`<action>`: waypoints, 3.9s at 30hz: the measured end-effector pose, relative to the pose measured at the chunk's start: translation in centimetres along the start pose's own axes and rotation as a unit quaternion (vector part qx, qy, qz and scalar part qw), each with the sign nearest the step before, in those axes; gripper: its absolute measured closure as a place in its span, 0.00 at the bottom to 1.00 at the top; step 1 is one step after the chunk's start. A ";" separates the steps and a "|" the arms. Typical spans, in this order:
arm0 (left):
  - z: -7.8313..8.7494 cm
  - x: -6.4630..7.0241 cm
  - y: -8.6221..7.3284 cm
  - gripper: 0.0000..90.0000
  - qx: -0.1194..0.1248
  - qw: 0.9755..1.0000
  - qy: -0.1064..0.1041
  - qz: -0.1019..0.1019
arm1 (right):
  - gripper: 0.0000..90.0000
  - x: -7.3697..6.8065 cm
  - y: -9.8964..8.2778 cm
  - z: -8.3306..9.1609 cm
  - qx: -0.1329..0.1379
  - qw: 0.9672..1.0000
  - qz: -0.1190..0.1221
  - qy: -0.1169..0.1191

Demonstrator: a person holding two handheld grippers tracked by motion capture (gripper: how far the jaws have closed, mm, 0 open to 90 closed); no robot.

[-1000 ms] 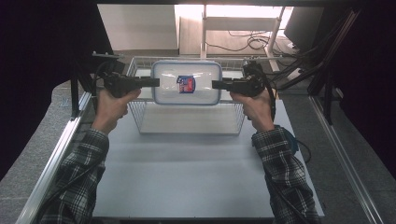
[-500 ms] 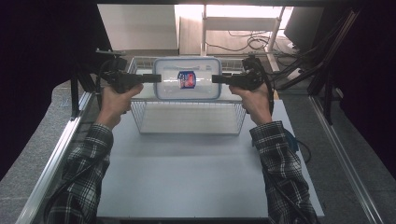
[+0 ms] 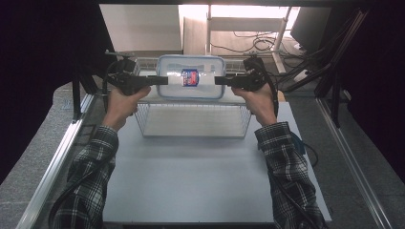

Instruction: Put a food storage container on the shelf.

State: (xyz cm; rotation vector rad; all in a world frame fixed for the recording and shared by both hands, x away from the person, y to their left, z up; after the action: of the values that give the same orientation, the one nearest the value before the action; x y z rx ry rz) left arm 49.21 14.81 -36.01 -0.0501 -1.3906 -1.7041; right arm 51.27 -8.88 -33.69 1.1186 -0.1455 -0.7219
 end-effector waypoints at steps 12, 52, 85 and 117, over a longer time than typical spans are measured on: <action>-0.4 -0.8 -0.2 0.37 -0.007 0.999 -0.002 0.032 | 0.46 0.6 -0.4 -1.0 -0.012 0.999 0.013 -0.036; 1.0 0.3 0.0 0.45 0.014 0.992 0.099 -0.076 | 0.42 0.4 -0.5 0.5 0.004 0.998 0.006 -0.069; 2.4 4.6 -11.4 0.03 -0.027 0.976 0.099 -0.191 | 0.02 -6.2 -10.3 4.3 -0.016 0.987 0.155 -0.040; 3.1 3.1 -23.7 0.04 -0.024 0.977 0.123 -0.170 | 0.03 -6.9 -21.3 5.5 -0.027 0.988 0.139 -0.067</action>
State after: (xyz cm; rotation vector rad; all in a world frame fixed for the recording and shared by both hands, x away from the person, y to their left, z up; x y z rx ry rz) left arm 30.54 14.32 -51.22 0.3811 -1.2207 -1.9481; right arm 33.77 -14.07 -47.85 0.9736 -0.3858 -0.5469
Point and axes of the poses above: each handheld gripper's, and its own axes: z roughly backward along the jaws, y roughly out of its top, x roughly to its right, the point moved 9 cm from there along -z, roughly forward along the jaws, and after that the axes turned 4 degrees about z, right-handed, at the moved point
